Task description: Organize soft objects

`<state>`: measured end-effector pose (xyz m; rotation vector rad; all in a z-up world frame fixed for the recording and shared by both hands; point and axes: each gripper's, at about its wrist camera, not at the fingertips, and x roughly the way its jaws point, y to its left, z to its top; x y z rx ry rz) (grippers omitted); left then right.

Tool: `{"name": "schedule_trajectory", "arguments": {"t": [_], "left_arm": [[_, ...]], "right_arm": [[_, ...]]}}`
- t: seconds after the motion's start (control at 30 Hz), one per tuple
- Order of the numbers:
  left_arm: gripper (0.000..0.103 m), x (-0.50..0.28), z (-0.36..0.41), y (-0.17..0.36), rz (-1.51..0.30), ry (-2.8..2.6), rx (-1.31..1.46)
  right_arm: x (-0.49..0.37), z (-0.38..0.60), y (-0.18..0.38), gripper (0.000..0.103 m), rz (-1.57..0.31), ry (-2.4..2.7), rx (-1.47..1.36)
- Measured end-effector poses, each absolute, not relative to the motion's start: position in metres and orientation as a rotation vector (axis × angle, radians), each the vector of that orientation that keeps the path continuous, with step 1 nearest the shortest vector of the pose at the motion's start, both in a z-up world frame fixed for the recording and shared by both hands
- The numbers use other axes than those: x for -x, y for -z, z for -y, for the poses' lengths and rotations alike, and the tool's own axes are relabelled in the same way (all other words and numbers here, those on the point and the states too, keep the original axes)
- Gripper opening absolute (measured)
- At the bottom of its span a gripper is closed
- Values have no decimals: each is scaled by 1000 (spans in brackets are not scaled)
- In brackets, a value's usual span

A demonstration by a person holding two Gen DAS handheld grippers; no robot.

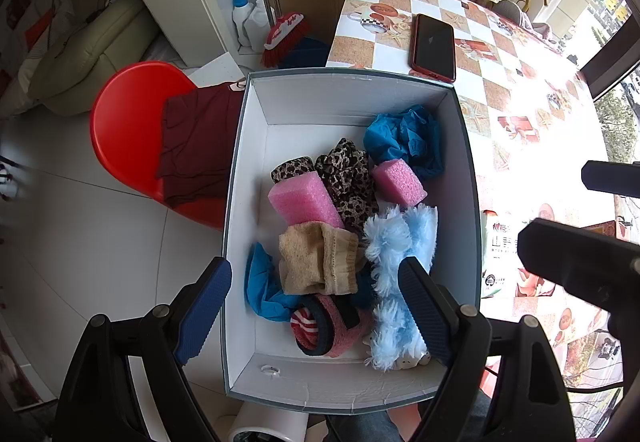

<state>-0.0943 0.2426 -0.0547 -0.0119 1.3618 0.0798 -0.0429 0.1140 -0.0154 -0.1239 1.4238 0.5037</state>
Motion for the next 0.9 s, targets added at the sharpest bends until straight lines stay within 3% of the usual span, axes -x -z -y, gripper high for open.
{"name": "schedule_trajectory", "arguments": {"t": [0.9], "left_arm": [[88,96,-241,57,-1365,-81,0]], "right_arm": [[43,-119,19,102,-1412,-479,175]]}}
